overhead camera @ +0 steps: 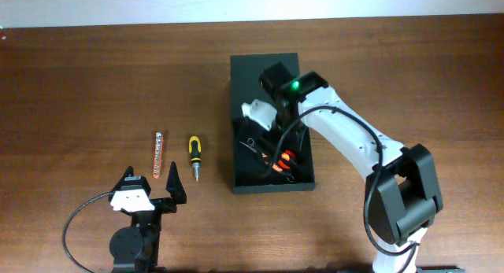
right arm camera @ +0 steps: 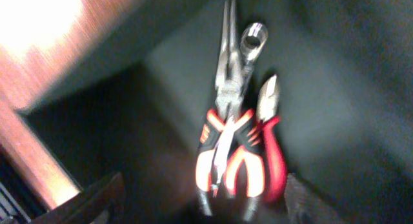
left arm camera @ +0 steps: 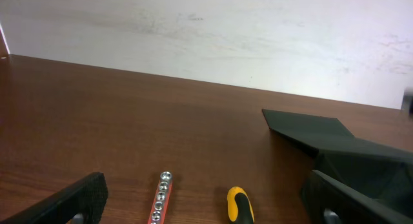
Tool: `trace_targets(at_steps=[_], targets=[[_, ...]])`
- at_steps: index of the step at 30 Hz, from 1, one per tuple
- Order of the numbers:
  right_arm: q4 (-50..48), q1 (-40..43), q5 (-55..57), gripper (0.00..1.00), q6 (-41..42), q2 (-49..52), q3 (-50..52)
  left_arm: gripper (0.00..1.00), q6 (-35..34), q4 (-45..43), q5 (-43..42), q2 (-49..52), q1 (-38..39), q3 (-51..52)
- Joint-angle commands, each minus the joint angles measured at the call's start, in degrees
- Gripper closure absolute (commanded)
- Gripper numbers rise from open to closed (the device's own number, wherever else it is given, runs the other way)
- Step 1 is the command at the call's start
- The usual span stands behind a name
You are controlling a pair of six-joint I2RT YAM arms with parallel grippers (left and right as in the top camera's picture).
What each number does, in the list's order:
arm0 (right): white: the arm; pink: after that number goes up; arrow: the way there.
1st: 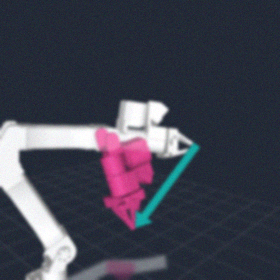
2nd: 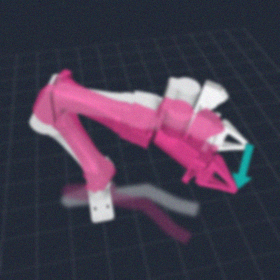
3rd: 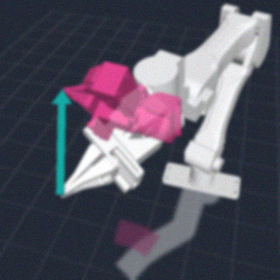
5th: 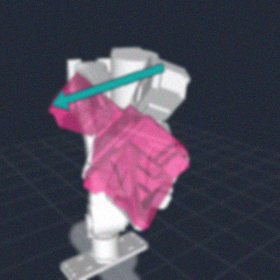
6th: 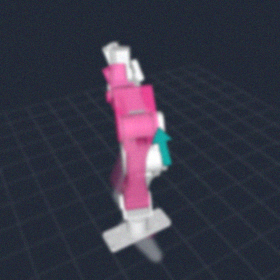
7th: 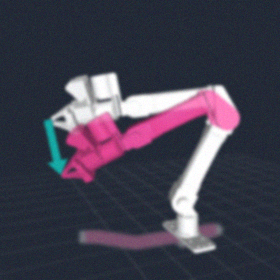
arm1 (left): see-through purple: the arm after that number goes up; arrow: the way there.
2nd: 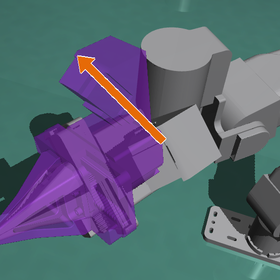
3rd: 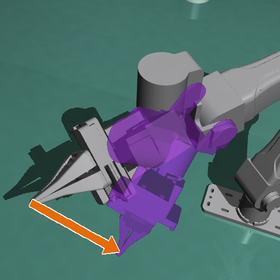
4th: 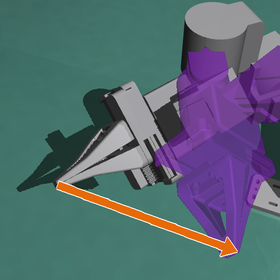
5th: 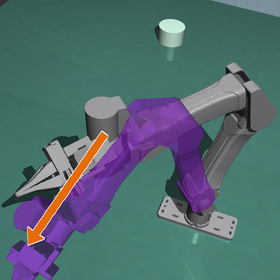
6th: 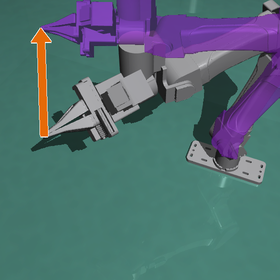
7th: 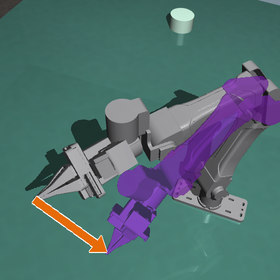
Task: Pack container
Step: 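Withdraw the right gripper up and back to the right side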
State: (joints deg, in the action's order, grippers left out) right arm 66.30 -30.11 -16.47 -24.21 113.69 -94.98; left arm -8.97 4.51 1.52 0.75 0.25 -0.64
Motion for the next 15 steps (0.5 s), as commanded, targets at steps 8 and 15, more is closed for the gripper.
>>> trace_targets(at_steps=[8, 15], targets=[[9.9, 0.63, 20.65, 0.01, 5.75, -0.07, -22.03, 0.01, 0.94, 0.26, -0.42, -0.09, 0.22, 0.13], [20.31, 8.09, 30.47, 0.01, 13.81, -0.15, -36.15, 0.01, 0.94, 0.26, -0.42, -0.09, 0.22, 0.13]])
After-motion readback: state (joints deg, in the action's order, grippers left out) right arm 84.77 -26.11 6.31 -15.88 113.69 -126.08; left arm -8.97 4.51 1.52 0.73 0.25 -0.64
